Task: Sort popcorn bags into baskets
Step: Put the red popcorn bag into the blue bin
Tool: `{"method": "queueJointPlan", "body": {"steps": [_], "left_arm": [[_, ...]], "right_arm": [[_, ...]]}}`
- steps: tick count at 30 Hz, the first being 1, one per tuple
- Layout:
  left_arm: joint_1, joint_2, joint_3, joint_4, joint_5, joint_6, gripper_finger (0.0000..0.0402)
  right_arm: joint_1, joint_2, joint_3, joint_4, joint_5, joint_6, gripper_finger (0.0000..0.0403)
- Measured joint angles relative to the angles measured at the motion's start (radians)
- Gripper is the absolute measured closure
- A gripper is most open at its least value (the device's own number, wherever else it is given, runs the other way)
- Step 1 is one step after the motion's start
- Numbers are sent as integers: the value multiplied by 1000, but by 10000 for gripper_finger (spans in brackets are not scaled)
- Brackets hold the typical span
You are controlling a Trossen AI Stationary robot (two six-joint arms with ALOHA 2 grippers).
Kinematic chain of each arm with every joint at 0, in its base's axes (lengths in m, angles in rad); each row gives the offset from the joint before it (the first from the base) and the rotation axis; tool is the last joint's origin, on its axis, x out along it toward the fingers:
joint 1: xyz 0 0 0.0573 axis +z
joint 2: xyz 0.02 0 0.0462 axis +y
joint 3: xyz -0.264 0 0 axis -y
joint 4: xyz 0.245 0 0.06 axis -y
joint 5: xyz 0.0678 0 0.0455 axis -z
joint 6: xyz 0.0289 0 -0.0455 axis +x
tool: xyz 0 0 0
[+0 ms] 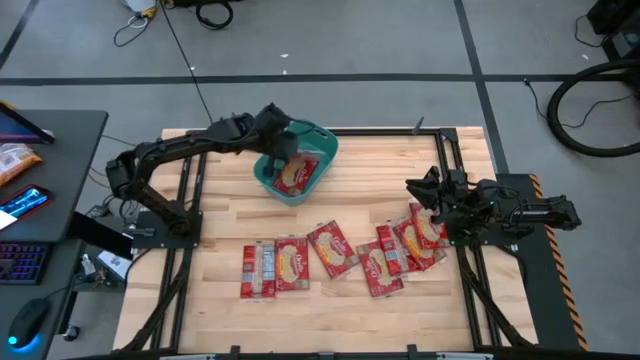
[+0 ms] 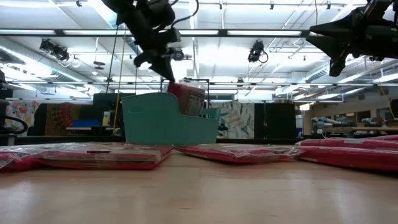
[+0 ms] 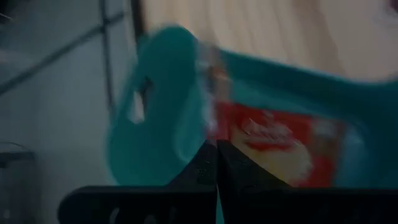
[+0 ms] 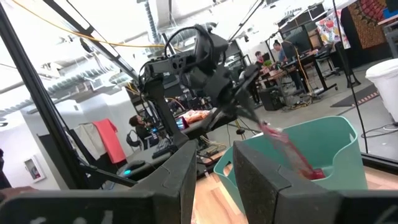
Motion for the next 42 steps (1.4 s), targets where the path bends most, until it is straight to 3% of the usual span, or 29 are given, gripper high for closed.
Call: {"method": "queueJointPlan", "body": {"steps": [4, 10, 15, 18, 22, 24, 32, 36, 42], "left_arm": [[0, 0, 0, -78, -19, -60, 382], [-38, 0, 0, -150, -87, -203, 297], [-110, 0, 0, -183, -279, -315, 252], [-156, 0, 0, -192, -295, -430, 249], [-231, 0, 0, -184, -31, -497, 257], [-290, 0, 0, -175, 36, -505, 262], [-563, 0, 0, -87, -124, -525, 276], [-648, 0, 0, -59, -131, -585, 276], [-736, 1, -1, -65, -131, -801, 276]], "right_arm": [[0, 0, 0, 1, 0, 0, 291], [0, 0, 0, 1, 0, 0, 291], [0, 0, 0, 1, 0, 0, 291], [0, 0, 0, 0, 0, 0, 291], [0, 0, 0, 0, -1, 0, 291], [0, 0, 0, 0, -1, 0, 291], [0, 0, 0, 0, -1, 0, 291], [0, 0, 0, 0, -1, 0, 291], [0, 0, 0, 0, -3, 0, 291]]}}
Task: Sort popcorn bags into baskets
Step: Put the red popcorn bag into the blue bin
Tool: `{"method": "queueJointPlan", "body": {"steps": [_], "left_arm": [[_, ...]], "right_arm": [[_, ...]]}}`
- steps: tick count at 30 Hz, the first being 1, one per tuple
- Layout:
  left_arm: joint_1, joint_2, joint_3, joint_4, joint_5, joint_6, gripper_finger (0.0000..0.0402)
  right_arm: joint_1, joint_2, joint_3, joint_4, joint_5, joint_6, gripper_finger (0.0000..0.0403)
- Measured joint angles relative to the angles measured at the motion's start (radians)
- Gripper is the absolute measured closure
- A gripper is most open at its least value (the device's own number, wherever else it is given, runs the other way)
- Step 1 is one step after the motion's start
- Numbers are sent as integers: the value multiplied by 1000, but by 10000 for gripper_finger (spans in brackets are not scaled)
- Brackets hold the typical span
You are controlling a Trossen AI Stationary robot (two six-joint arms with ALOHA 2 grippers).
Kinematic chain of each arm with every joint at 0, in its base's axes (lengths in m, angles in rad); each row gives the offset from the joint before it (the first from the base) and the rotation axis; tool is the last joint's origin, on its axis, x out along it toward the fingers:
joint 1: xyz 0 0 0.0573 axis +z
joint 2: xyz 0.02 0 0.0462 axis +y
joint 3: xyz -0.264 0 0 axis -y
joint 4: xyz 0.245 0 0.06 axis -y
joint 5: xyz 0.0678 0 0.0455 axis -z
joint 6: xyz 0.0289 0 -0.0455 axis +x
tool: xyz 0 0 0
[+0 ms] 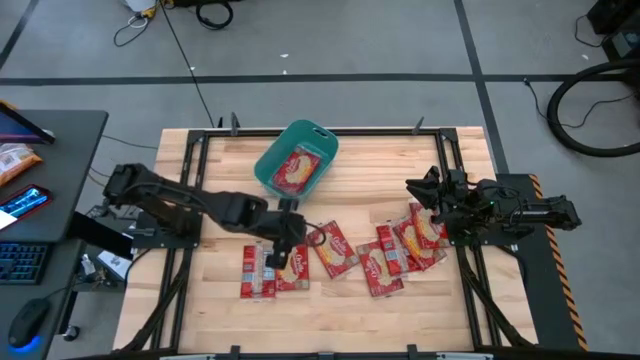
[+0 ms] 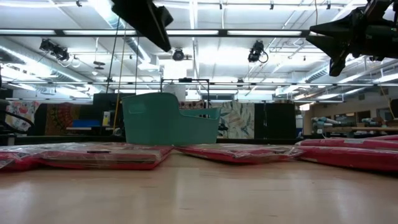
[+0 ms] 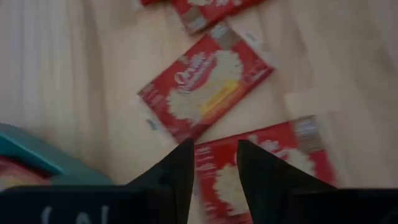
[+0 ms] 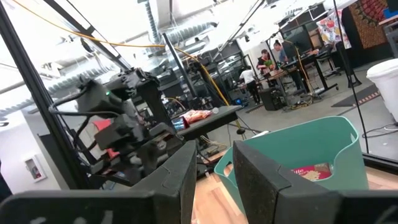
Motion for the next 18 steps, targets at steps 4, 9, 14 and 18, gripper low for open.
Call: {"method": "queueJointPlan", "body": {"steps": [4, 9, 14, 18], "left_arm": [[-34, 38, 0, 2, -1, -88, 276], [-66, 143, 0, 16, -33, -83, 276], [-93, 234, 0, 72, -113, -19, 276], [-120, 271, 0, 151, -179, 46, 276]], "right_arm": [[0, 0, 0, 0, 0, 0, 291], [0, 0, 0, 2, 0, 0, 291], [0, 0, 0, 3, 0, 0, 291], [0, 0, 0, 4, 0, 0, 291]]}}
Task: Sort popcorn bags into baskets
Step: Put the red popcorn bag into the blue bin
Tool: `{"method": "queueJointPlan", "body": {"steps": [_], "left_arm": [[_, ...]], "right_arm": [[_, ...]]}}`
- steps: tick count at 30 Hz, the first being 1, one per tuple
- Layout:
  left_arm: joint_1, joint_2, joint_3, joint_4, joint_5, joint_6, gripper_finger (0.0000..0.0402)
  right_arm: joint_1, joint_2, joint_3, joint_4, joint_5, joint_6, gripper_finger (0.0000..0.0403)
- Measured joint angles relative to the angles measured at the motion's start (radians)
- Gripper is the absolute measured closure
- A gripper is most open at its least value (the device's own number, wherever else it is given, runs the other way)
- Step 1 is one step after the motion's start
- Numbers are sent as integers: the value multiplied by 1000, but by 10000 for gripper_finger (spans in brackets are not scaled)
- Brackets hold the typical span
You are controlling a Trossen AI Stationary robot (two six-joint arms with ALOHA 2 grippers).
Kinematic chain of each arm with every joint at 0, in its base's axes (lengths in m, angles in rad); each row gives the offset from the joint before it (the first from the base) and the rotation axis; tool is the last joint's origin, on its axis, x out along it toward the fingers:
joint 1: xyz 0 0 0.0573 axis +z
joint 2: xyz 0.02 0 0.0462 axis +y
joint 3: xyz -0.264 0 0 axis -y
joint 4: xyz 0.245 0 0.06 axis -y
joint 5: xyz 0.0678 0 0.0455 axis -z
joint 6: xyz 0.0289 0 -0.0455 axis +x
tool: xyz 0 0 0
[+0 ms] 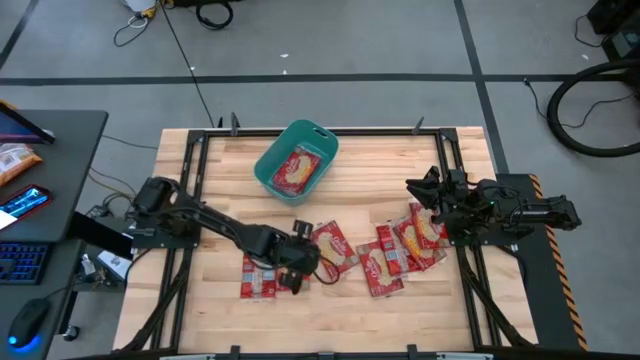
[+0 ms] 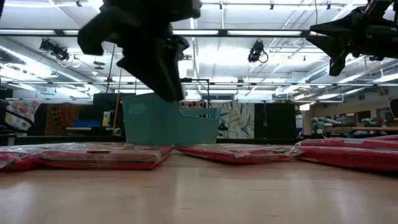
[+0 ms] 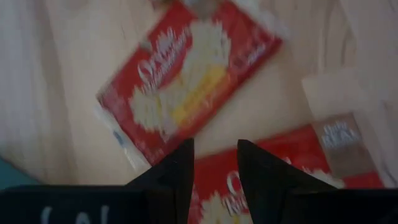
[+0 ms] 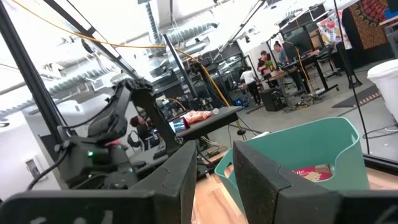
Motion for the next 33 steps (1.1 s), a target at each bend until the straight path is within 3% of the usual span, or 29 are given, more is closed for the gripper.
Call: {"method": "queueJointPlan", "body": {"steps": [6, 13, 19, 25, 33], "left_arm": [[-27, 50, 0, 132, -71, 84, 276], [-29, 159, 0, 190, -79, 178, 275], [-35, 225, 0, 288, -132, 264, 234], [-35, 249, 2, 296, -164, 341, 187], [3, 252, 3, 269, -142, 402, 200]], "right_arm": [[0, 0, 0, 0, 1, 0, 291], [0, 0, 0, 3, 1, 0, 291], [0, 0, 0, 3, 1, 0, 291], [0, 0, 0, 3, 2, 0, 291], [0, 0, 0, 4, 3, 0, 291]]}}
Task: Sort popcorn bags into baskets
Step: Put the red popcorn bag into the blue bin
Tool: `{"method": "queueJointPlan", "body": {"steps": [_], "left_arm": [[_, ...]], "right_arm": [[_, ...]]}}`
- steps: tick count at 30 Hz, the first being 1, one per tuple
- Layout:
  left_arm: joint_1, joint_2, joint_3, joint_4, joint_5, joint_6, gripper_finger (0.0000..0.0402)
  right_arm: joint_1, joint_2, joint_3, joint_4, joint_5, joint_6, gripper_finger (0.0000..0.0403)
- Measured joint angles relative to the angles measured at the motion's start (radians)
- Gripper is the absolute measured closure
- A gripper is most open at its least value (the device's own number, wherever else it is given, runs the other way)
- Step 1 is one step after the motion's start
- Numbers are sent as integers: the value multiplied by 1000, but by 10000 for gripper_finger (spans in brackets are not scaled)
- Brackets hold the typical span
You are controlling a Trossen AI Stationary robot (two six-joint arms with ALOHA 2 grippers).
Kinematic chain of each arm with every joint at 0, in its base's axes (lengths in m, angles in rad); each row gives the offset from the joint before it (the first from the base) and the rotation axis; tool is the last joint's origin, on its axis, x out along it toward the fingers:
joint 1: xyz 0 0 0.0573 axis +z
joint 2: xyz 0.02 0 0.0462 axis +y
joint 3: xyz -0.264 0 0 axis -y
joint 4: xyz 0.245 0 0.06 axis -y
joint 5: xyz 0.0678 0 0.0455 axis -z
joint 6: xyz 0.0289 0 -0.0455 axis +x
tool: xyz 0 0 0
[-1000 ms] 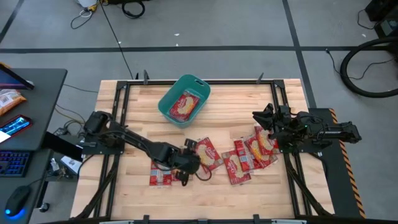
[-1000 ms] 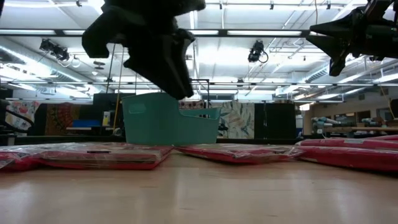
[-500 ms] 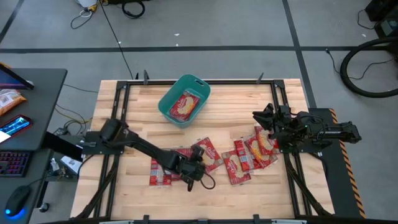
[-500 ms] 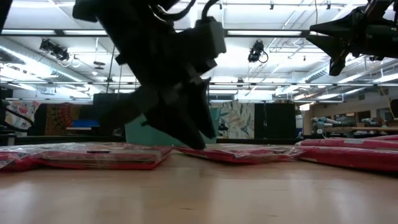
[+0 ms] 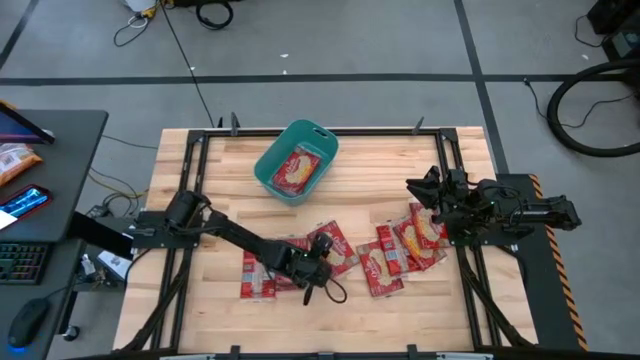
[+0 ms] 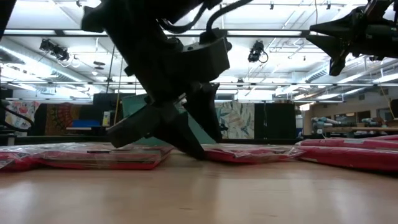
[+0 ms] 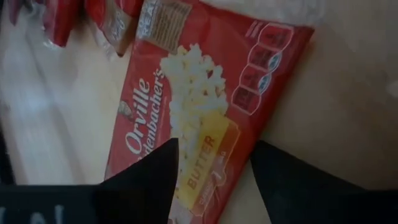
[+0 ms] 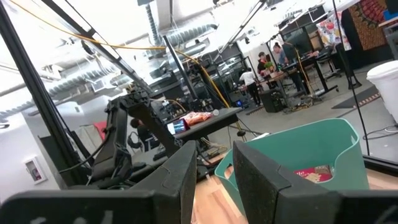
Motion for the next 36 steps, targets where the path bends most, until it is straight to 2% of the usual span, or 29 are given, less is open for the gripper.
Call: {"method": "queueJointPlan", "body": {"steps": [8, 11, 14, 16, 24, 33, 36], "left_arm": [[66, -2, 2, -50, 107, 50, 268], [82, -2, 1, -64, 144, 81, 311], [89, 3, 1, -63, 141, 72, 368], [91, 4, 1, -64, 142, 71, 390], [104, -77, -9, -81, 104, 88, 398], [197, -258, -7, -61, 77, -33, 400], [248, -313, 5, -54, 57, -151, 400]], "right_arm": [[0, 0, 0, 0, 0, 0, 291], [0, 0, 0, 0, 0, 0, 291], [0, 0, 0, 0, 0, 0, 291], [0, 0, 0, 0, 0, 0, 291], [0, 0, 0, 0, -1, 0, 291], [0, 0, 0, -1, -1, 0, 291], [0, 0, 0, 0, -2, 0, 291]]}}
